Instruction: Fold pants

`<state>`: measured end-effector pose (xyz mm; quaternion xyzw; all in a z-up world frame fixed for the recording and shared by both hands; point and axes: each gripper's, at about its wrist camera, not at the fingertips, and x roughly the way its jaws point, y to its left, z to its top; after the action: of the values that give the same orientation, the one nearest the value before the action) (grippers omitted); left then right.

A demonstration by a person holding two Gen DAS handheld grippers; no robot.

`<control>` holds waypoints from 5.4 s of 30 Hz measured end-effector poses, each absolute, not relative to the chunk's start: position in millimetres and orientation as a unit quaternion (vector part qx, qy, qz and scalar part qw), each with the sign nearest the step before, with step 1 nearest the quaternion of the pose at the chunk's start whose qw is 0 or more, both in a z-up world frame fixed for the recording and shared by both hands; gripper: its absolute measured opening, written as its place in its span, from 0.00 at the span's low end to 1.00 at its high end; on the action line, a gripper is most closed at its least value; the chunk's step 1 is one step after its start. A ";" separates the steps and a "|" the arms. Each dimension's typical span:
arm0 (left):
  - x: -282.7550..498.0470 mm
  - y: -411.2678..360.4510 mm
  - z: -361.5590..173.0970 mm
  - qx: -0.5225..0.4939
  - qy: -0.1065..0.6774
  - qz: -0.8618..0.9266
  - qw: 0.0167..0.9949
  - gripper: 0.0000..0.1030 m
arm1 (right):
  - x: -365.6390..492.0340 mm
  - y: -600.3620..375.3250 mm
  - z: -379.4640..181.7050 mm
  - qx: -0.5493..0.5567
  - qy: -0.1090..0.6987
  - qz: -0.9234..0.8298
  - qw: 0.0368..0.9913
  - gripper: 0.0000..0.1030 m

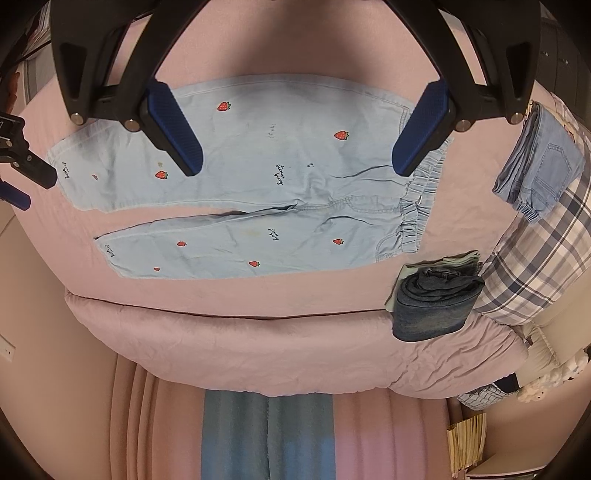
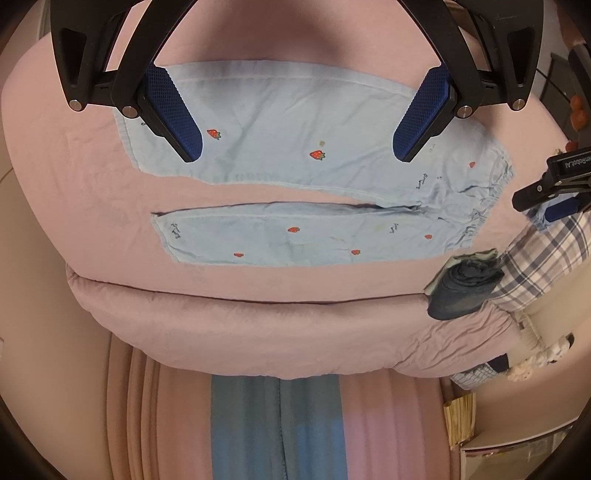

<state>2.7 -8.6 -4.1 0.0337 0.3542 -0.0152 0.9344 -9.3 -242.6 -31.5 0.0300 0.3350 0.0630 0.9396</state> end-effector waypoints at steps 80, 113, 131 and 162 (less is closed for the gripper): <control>31.8 199.7 -158.9 -0.426 0.430 0.068 0.793 0.17 | -15.4 -32.3 -172.1 -0.301 0.309 0.335 0.838 0.24; 44.0 135.8 -154.1 -0.033 0.472 0.031 0.880 0.68 | 40.2 -178.8 -183.8 -0.110 0.458 0.229 0.852 0.62; 138.0 167.8 -105.4 -0.032 0.423 0.023 0.905 0.79 | 144.6 -150.7 -128.9 -0.077 0.423 0.280 0.858 0.67; 291.4 205.5 -130.5 -0.038 0.507 -0.066 0.859 0.27 | 300.1 -75.6 -141.1 -0.222 0.490 0.365 0.760 0.07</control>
<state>291.4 205.5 -130.5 -0.0376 0.5068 -0.0656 0.8587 300.1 -75.6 -141.1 -0.2219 0.4902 0.3652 0.7597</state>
